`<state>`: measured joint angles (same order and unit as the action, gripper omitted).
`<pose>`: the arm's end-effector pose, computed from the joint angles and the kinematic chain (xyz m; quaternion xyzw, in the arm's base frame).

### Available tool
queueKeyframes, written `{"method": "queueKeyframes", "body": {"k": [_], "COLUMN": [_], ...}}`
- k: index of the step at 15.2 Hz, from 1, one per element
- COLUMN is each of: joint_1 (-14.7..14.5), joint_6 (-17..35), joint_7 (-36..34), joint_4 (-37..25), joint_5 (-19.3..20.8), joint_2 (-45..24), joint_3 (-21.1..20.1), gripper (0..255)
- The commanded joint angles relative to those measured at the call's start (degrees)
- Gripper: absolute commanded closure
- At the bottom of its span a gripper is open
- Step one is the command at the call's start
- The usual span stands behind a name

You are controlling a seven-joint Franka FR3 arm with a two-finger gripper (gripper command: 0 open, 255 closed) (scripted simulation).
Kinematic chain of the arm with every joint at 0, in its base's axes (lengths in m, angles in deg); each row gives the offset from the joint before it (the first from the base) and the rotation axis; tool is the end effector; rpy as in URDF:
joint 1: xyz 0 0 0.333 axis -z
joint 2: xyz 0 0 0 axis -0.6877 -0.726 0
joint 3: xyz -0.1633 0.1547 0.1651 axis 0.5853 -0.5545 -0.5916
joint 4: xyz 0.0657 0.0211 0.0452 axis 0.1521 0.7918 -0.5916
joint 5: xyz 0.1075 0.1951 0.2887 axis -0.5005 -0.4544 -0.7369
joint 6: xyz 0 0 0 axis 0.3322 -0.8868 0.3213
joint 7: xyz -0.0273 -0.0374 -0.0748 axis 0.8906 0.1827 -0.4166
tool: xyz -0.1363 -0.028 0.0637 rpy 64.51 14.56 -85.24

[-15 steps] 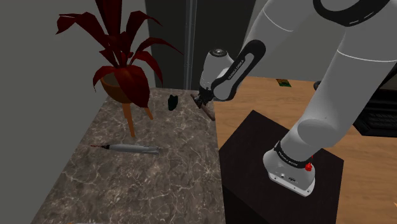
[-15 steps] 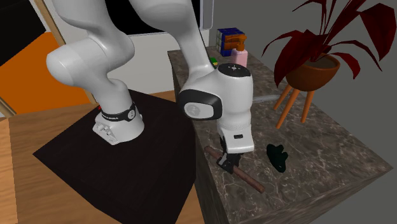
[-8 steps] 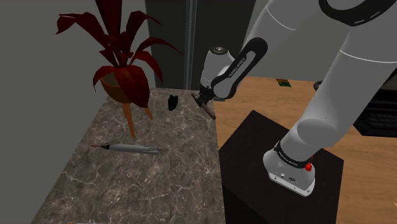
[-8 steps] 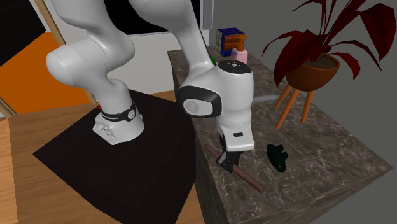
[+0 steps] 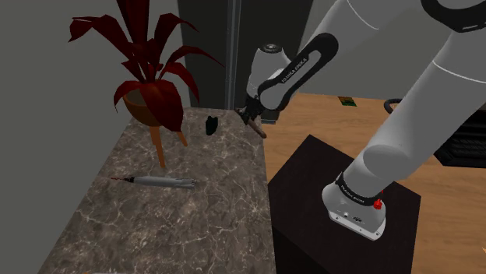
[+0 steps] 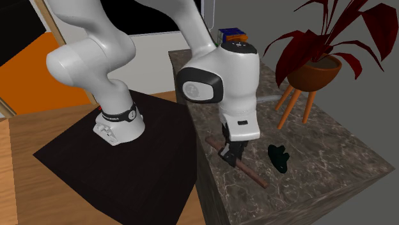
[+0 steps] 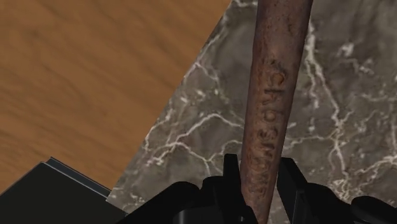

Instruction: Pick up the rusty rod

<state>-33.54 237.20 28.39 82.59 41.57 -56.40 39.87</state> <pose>0.4431 -0.0145 0.1938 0.9830 -0.1674 0.0743 0.0145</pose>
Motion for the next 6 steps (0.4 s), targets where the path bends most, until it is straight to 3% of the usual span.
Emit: {"method": "queueKeyframes", "body": {"k": [1,6], "joint_1": [0.0,-0.2], "joint_6": [-1.8,-4.5], "joint_7": [0.9,2.1], "joint_4": [-0.1,-0.3], "joint_5": [-1.2,-2.7], "joint_2": [1.7,4.3], "joint_3": [-0.3,-0.4], "gripper": [255,255]}}
